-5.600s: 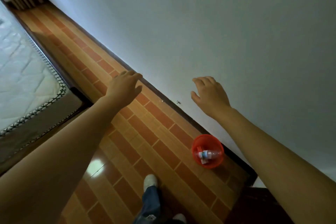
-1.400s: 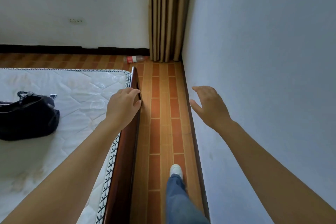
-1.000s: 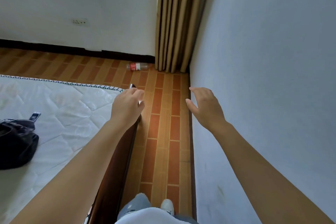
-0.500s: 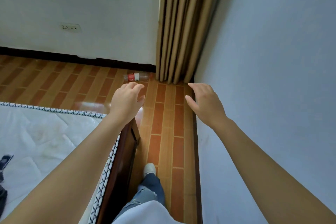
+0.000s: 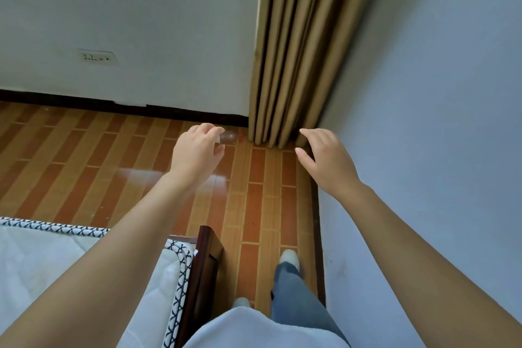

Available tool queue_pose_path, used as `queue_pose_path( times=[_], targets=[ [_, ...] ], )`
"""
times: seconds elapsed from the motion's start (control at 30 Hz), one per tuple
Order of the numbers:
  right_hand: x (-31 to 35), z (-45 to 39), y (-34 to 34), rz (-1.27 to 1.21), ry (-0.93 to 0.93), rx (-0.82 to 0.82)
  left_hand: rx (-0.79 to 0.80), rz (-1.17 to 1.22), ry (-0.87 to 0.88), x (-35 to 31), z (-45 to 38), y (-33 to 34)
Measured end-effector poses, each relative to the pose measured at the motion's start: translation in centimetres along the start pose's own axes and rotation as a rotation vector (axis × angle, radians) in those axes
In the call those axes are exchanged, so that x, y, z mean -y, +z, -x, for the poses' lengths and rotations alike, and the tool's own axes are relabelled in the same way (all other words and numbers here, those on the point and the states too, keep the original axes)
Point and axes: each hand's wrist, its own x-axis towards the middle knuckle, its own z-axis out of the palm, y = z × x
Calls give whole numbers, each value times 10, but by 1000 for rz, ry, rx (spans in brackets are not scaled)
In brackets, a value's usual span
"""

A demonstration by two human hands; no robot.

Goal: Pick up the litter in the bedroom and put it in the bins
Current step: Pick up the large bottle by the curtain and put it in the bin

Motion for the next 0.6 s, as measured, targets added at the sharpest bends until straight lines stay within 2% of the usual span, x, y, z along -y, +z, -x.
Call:
queue_pose_path(
  times=[0.47,0.6],
  targets=[
    [-53,-224,18,0,-224,123,-53,-39,-218,33,-161,36],
    [-63,-282,28,-29,-282,161,-51,-40,-326,37,-205,47]
  ],
)
